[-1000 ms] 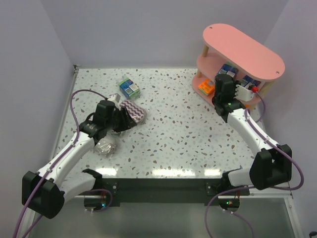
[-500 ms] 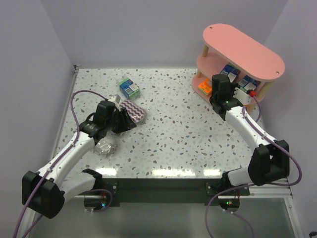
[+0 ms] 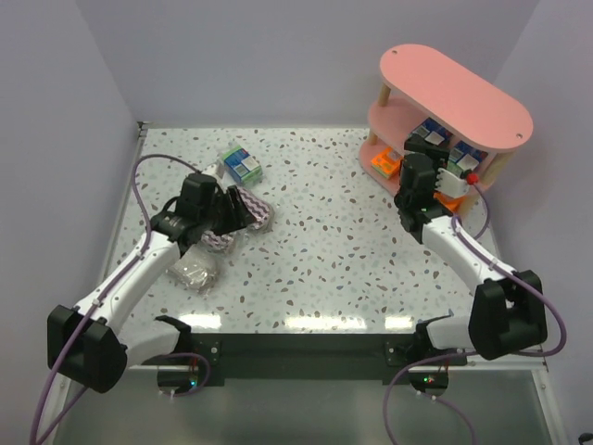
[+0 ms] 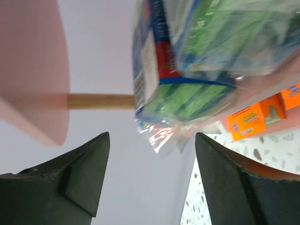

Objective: Place and organize the cleaning sponges onto the shelf

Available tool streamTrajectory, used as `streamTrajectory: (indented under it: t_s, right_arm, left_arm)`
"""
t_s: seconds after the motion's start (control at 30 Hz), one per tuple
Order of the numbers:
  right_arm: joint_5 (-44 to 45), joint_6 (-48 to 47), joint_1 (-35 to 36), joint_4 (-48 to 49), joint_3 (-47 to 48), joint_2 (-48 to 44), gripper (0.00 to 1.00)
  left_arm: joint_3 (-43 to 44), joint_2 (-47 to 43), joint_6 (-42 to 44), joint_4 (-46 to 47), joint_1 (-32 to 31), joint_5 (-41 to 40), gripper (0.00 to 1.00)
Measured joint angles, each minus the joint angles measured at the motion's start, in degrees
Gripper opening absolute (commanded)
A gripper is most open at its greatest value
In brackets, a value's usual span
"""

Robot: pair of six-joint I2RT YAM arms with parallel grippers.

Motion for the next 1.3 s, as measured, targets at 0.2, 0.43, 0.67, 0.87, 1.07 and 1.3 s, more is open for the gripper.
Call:
streamTrajectory:
  t_s: [0.2, 0.43, 0.67, 0.87, 1.07, 1.3]
  right_arm:
    - [-10.3, -8.1, 0.0, 7.8, -4.4, -7.2, 0.85]
    - [-29.4, -16.4, 0.0, 3.7, -4.6, -14.1, 0.86]
    - [-45.3, -27.7, 2.3, -10.2, -3.0, -14.3, 0.87]
    - [-50.5, -34.4, 5.6, -18.4, -3.0, -14.8, 0.89]
    - [-51.6, -37.3, 6.8, -22.2, -4.2, -18.2, 0.89]
    - [-51.6, -38.7, 6.8, -24.1, -5.6, -18.7, 0.9]
  left_arm:
    - [6.4, 5.0, 1.1, 0.5, 2.3, -0.7, 0.59]
    - [14.6, 13.8, 2.7, 1.9, 10.8, -1.7, 0.47]
    - [21.7, 28.2, 3.1, 7.1, 19.1, -0.1, 0.39]
    - [30.8, 41.7, 2.1, 11.0, 19.7, 1.2, 0.45]
    - [35.5, 49.9, -2.3, 15.0, 19.6, 2.9, 0.47]
    - [38.2, 56.0, -5.6, 16.0, 19.2, 3.5, 0.46]
